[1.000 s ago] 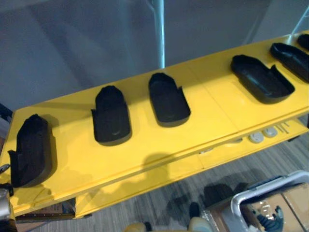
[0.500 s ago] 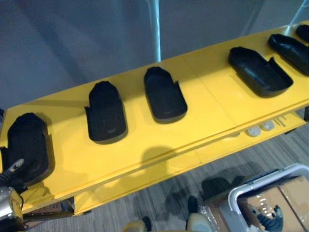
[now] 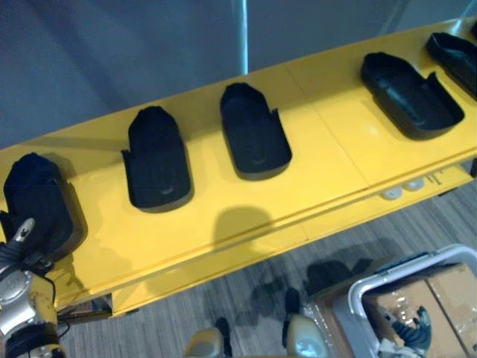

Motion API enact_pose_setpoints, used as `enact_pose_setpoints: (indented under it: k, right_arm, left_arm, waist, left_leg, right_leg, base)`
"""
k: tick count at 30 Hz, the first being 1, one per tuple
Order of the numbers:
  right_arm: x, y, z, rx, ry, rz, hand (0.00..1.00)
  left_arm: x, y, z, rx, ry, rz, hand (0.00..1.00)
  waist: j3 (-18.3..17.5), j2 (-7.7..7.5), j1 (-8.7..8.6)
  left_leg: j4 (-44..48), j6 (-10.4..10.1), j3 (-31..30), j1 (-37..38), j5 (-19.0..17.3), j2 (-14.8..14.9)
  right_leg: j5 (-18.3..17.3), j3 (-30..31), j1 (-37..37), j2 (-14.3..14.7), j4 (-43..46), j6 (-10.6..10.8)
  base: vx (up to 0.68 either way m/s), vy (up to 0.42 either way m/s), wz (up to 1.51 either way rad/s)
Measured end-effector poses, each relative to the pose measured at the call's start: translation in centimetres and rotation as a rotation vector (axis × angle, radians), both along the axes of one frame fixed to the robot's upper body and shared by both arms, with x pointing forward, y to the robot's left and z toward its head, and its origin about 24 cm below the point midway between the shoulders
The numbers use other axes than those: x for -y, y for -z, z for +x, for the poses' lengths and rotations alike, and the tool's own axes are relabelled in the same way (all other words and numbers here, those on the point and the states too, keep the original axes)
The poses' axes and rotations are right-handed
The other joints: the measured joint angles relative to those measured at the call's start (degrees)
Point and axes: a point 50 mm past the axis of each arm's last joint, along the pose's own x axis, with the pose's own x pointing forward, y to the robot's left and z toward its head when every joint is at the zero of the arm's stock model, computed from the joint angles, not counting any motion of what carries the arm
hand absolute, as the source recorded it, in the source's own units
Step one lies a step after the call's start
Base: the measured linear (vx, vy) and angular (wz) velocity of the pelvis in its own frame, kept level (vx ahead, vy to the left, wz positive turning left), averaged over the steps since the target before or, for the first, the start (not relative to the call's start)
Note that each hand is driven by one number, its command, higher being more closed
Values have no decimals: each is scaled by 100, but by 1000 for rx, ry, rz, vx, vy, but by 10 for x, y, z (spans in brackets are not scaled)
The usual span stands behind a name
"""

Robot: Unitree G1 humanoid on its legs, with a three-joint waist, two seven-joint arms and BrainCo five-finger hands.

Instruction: Walk over and take plastic housings, then place them on the shelf

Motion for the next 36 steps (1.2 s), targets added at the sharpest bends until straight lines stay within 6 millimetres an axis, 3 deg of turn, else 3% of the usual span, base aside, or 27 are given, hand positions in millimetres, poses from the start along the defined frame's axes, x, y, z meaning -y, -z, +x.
enact_pose_setpoints:
  k: [14,15,24,36]
  right_arm:
    - [1,-2,3,11,-33,13,0]
    - [2,-2,3,13,-39,11,0]
    - [14,-11,5,31,-43,-25,0]
    - [15,-12,5,33,-51,-26,0]
  left_arm:
    - [-5,1,-3,-145,82,-18,0]
    - [-7,1,-4,-154,88,-21,100]
    - [-18,5,-13,-206,79,-65,100]
    - [-18,13,-15,-260,125,-93,100]
  waist:
    - [105,117,6]
    - [121,127,0]
    - [119,146,-13]
    - [115,156,-14]
  left_leg:
    - [-10,-12,106,17,-6,13]
    - [-10,-13,117,15,-6,11]
    - [-18,-16,128,20,-8,19]
    - [-13,-22,143,21,-4,16]
  right_leg:
    - [-237,126,-294,-2,494,28]
    - [-246,132,-308,-6,517,24]
    - [-262,134,-316,-3,548,21]
    - [-267,148,-385,-27,586,23]
  base:
    - [9,5,-3]
    - [-19,-5,-7]
    - [-2,-1,0]
    - [0,0,0]
